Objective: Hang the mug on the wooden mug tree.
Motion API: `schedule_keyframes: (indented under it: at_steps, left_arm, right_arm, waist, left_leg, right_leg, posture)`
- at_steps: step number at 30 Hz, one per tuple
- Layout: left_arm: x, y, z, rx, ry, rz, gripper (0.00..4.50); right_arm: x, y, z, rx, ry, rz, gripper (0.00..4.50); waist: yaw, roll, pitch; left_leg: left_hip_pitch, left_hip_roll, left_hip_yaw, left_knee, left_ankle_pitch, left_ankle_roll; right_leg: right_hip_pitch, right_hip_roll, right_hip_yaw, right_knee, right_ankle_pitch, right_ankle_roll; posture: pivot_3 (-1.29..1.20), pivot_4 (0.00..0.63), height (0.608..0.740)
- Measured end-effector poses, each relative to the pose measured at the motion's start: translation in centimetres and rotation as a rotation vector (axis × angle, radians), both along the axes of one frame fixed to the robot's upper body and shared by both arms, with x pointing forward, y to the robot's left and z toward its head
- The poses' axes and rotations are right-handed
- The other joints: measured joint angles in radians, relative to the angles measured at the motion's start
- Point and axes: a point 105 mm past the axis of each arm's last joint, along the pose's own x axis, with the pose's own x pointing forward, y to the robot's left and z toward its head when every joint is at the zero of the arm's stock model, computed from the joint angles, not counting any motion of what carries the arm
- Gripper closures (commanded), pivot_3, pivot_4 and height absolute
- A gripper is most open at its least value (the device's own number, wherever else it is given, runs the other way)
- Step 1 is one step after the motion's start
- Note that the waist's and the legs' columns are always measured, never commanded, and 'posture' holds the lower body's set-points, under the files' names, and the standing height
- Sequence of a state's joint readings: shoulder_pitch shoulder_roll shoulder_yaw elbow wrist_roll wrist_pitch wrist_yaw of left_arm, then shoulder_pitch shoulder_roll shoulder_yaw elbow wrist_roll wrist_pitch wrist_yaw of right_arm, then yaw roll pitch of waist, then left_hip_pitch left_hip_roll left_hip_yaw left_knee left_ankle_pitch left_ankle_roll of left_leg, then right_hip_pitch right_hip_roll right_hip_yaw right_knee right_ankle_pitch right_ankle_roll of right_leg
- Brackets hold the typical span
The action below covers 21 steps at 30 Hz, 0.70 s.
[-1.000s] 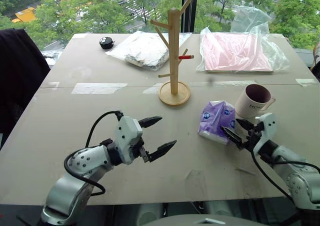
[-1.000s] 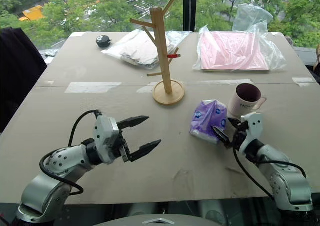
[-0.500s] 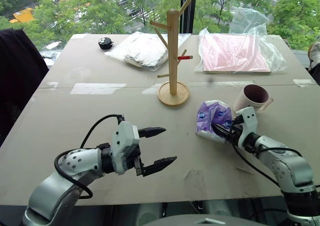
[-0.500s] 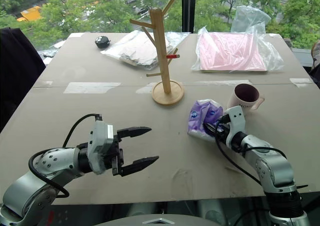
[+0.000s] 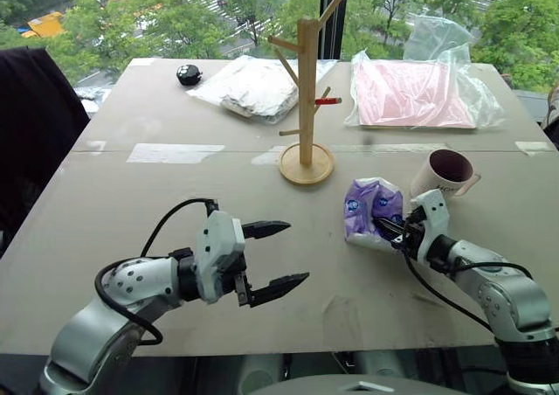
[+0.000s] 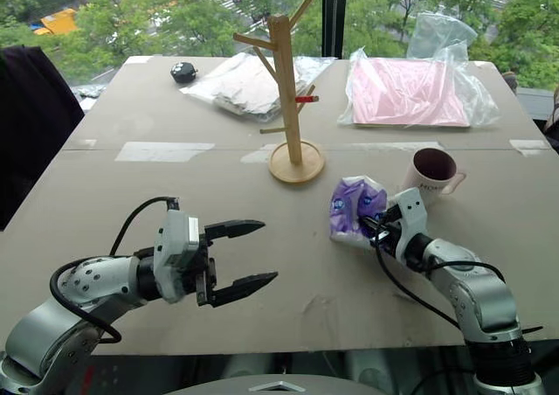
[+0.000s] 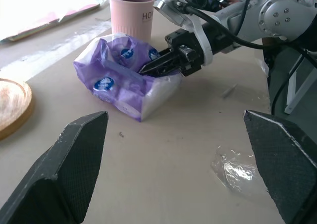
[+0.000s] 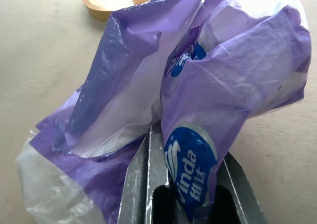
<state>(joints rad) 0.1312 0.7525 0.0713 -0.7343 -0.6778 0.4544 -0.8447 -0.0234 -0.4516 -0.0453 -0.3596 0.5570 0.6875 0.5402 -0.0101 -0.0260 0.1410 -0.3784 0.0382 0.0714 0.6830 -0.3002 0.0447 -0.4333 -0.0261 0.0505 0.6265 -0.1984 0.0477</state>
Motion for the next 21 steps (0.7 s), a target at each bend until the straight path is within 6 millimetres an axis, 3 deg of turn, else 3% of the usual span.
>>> schedule_keyframes:
  at_steps: [4, 8, 11, 13, 14, 18, 21]
  left_arm:
    - [0.6, -1.3, 1.9, -0.052, -0.049, -0.064, 0.00]
    - [2.1, -4.2, 3.7, -0.077, -0.104, -0.177, 0.00]
    - [3.2, -6.5, 4.5, -0.108, -0.116, -0.247, 0.00]
    - [4.0, -7.8, 4.3, -0.104, -0.108, -0.283, 0.00]
    - [4.1, -8.0, 4.2, -0.104, -0.104, -0.284, 0.00]
    - [4.9, -9.9, 2.3, -0.049, -0.070, -0.322, 0.00]
    - [5.3, -10.8, 1.3, -0.023, -0.053, -0.333, 0.00]
  right_arm:
    - [0.5, -2.5, 4.3, 0.134, -0.134, -0.055, 4.46]
    - [0.7, -8.7, 10.8, 0.204, -0.330, -0.240, 4.46]
    - [-0.6, -12.4, 12.8, 0.240, -0.377, -0.368, 4.46]
    - [-1.5, -15.5, 12.4, 0.223, -0.343, -0.504, 4.46]
    - [-1.6, -16.0, 12.2, 0.219, -0.335, -0.525, 4.46]
    - [-4.3, -22.1, 8.2, 0.145, -0.172, -0.796, 4.46]
    - [-5.2, -23.8, 5.3, 0.083, -0.064, -0.867, 4.46]
  waist:
    - [0.000, 0.003, 0.003]
    - [0.011, 0.004, 0.004]
    - [0.018, 0.003, 0.004]
    - [0.017, 0.004, 0.004]
    - [0.016, 0.004, 0.004]
    - [0.020, 0.004, 0.003]
    - [0.004, 0.005, 0.004]
  left_leg:
    - [-0.001, -0.001, -0.001, 0.001, 0.000, 0.000]
    - [-0.002, -0.006, 0.000, 0.003, 0.000, 0.000]
    - [-0.002, -0.006, -0.002, 0.002, 0.000, 0.000]
    - [-0.002, -0.005, -0.002, 0.001, 0.000, 0.000]
    - [-0.002, -0.006, -0.002, 0.001, 0.000, 0.000]
    - [-0.002, -0.006, -0.001, 0.001, 0.000, 0.000]
    - [-0.001, -0.007, -0.001, 0.001, 0.000, 0.001]
  right_leg:
    - [-0.001, 0.000, 0.001, 0.000, 0.000, 0.000]
    - [0.002, 0.000, 0.001, 0.000, 0.000, 0.000]
    - [0.002, 0.002, 0.001, -0.001, 0.000, 0.001]
    - [0.002, 0.003, 0.002, -0.001, 0.000, 0.002]
    - [0.002, 0.003, 0.002, -0.001, -0.001, 0.002]
    - [0.002, 0.002, 0.003, -0.002, -0.001, 0.003]
    - [0.002, 0.002, 0.008, -0.001, -0.001, 0.003]
  posture:
    - [0.00, 0.150, 0.740]
    - [0.00, 0.150, 0.740]
    - [0.00, 0.150, 0.740]
    - [0.00, 0.150, 0.740]
    - [0.00, 0.150, 0.740]
    - [0.00, 0.150, 0.740]
    - [0.00, 0.150, 0.740]
